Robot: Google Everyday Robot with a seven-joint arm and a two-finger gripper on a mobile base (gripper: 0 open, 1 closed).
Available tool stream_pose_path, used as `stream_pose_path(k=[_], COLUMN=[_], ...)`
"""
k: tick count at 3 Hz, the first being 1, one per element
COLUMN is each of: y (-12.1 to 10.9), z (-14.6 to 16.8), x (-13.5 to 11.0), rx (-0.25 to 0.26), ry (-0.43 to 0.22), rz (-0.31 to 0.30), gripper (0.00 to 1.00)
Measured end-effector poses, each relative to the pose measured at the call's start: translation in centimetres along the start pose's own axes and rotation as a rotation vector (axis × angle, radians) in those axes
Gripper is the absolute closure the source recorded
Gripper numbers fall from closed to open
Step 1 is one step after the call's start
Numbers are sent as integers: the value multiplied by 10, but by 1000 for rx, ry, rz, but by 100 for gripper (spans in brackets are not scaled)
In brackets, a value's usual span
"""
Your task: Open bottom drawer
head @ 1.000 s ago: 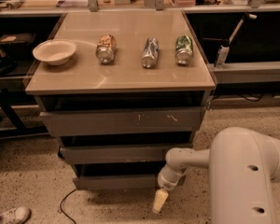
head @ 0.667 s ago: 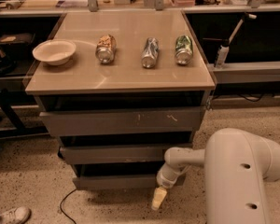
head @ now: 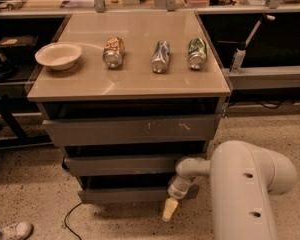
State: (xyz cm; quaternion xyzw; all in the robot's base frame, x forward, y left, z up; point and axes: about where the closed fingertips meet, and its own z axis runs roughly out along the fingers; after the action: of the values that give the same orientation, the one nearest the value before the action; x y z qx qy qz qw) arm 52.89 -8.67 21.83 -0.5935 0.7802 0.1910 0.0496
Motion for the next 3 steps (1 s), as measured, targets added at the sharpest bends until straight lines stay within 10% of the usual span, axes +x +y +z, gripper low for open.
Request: stream_pose_path(k=[3], y=[-7], z=[33], x=[14], rx=[-45], ry=[67], rz=[0], gripper=[0])
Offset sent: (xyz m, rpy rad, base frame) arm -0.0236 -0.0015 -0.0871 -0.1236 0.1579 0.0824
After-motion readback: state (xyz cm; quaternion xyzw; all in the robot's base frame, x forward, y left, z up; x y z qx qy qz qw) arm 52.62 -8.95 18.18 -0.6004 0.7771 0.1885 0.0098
